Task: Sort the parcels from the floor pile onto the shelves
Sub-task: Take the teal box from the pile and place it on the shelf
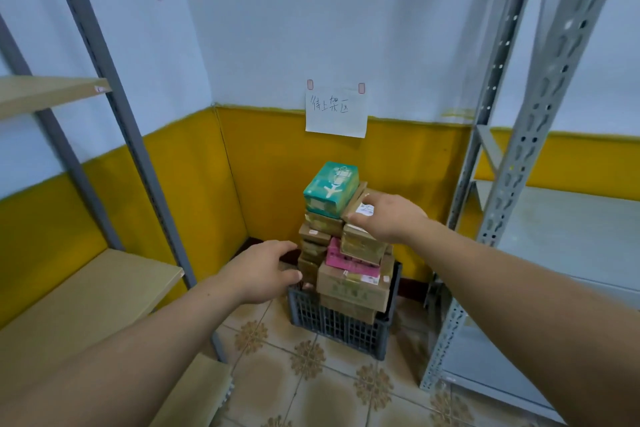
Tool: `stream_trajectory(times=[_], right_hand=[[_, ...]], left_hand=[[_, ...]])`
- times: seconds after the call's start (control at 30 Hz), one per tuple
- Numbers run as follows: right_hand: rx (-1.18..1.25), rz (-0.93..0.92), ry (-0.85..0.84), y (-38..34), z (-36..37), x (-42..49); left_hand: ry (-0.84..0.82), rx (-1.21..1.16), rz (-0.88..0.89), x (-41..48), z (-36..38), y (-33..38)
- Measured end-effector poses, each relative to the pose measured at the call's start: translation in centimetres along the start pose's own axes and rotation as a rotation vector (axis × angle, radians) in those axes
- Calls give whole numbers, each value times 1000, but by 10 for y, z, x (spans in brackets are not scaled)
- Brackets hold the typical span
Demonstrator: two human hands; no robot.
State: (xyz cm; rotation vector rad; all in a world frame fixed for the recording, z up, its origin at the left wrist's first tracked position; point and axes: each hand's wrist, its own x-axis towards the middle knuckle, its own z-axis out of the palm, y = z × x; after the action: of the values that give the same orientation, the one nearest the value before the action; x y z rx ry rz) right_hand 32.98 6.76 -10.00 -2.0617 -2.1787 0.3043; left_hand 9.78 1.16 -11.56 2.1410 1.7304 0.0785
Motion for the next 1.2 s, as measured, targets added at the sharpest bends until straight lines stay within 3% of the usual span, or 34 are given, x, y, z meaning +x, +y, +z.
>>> stream_trajectory(times=[0.23,0.6,0.83,0.97,1.2], right_hand=[[20,52,-56,2,19,130],[77,294,-98,13,70,303],[80,446,-170,57,88,375],[181,482,-227,82,109,429],[548,566,-286,106,155,494]], left_hand=[[-13,-124,-66,116,-23,-47],[-193,-317,-102,346,-13,-134],[-298,-273,-135,455,-2,-142],[-333,-341,-204,511,14,-137],[-388,-656,-351,585,49,-121]])
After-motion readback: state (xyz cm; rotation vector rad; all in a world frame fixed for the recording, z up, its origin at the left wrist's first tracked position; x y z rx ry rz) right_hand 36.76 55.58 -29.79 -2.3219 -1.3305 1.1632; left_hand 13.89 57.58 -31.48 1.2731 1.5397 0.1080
